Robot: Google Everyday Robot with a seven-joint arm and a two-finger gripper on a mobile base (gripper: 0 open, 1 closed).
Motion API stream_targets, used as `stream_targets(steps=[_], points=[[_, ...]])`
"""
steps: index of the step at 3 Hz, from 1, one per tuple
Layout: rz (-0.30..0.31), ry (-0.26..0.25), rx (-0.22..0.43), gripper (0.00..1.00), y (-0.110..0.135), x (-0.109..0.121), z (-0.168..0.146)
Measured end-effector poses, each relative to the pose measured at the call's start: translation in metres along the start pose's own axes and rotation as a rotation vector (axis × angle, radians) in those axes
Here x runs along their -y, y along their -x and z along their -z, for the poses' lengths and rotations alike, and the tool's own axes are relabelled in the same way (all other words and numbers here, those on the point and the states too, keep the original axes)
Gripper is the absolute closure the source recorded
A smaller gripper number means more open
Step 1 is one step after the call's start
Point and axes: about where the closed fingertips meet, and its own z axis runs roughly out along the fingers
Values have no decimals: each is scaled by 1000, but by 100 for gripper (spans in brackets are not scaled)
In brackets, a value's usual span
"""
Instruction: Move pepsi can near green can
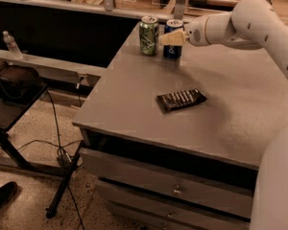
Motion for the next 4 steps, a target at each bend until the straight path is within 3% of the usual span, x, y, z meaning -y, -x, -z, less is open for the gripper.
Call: stream_targets(steps=[1, 2, 3, 4], points=[[0, 3, -1, 0, 0, -1, -2], [31, 22, 40, 0, 15, 2, 17], [119, 50, 76, 0, 42, 10, 60], [212, 79, 63, 0, 60, 7, 104]])
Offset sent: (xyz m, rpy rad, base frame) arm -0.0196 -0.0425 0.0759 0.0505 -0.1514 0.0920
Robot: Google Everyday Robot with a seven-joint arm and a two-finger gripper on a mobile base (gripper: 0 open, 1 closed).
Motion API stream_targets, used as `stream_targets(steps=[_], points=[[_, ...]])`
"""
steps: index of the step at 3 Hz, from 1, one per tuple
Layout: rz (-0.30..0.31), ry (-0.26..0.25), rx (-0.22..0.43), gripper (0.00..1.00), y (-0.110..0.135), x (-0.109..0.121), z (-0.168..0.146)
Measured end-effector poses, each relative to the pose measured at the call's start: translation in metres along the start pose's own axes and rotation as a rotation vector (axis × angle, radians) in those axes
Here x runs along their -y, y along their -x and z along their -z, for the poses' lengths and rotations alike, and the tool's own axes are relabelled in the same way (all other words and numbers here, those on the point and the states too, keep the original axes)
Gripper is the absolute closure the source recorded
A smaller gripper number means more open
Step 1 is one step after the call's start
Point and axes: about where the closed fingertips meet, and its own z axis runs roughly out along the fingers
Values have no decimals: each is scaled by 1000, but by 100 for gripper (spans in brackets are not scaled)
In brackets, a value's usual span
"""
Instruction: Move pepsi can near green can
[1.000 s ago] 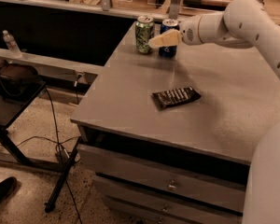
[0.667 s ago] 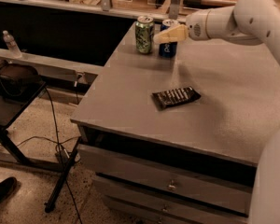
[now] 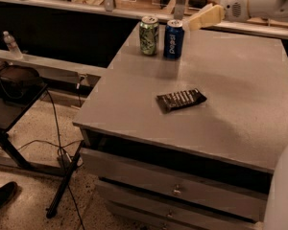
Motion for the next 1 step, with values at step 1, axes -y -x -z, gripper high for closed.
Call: stream_targets(steps=[1], points=[[37, 18, -9, 0, 10, -3, 15]])
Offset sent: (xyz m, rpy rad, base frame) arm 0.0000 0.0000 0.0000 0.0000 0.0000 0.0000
